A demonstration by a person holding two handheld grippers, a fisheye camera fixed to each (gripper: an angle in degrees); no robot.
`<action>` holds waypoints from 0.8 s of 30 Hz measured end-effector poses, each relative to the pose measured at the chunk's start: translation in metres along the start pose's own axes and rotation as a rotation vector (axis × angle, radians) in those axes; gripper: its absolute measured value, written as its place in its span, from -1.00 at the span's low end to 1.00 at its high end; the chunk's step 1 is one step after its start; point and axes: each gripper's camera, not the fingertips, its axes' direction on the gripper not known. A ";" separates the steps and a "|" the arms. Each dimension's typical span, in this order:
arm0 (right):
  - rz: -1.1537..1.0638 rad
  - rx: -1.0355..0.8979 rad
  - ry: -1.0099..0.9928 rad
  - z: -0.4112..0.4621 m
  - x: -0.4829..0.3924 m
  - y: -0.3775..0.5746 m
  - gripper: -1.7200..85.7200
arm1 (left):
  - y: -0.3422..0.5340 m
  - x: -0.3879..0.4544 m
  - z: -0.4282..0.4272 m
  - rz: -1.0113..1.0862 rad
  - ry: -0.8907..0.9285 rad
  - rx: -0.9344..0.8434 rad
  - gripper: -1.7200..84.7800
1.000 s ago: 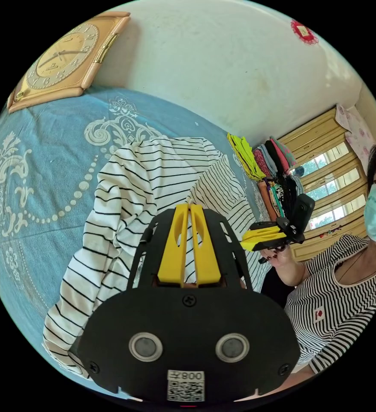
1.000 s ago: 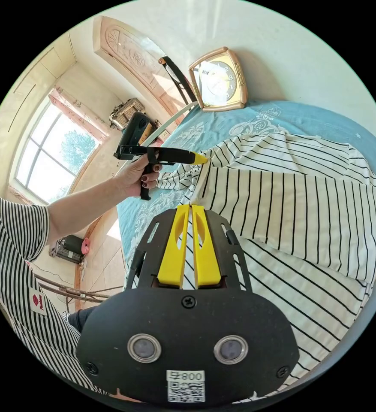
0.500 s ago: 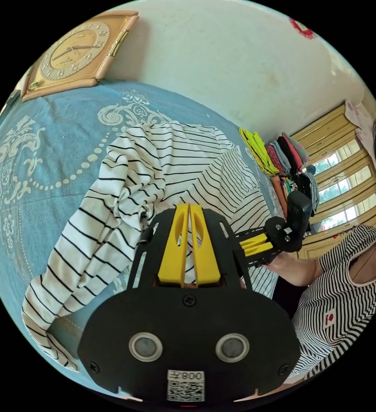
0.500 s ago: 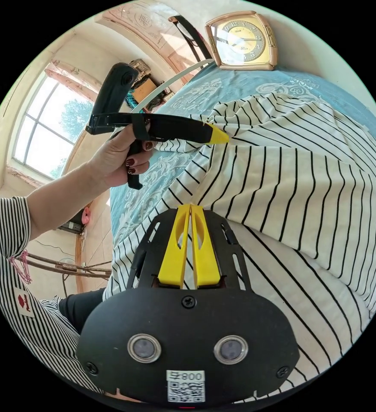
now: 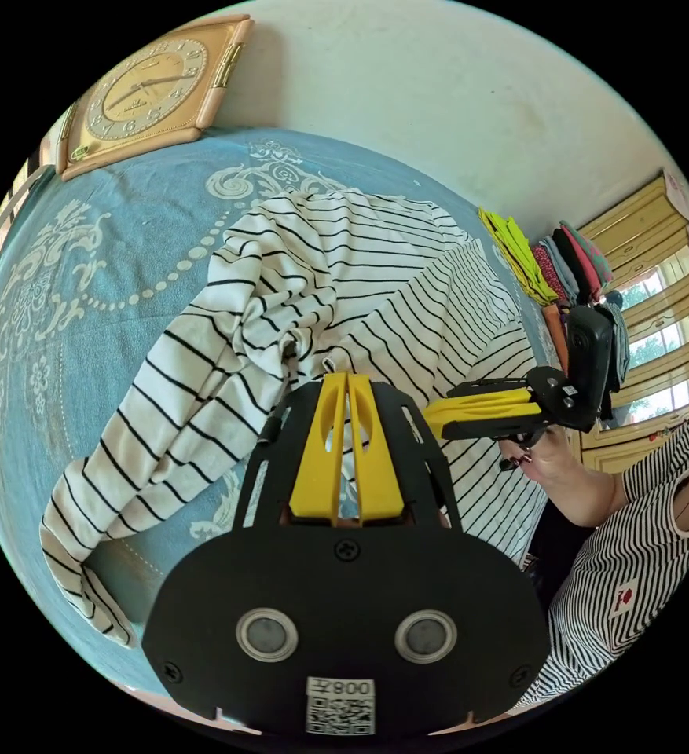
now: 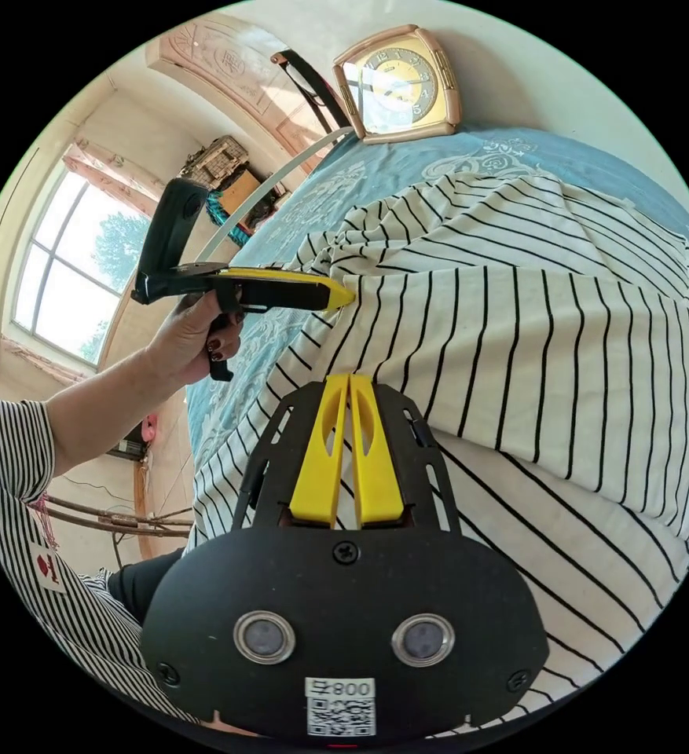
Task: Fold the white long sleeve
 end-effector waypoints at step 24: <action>0.185 0.112 0.729 -0.172 0.108 0.139 -0.79 | -0.245 0.352 0.244 0.395 0.312 0.012 -0.81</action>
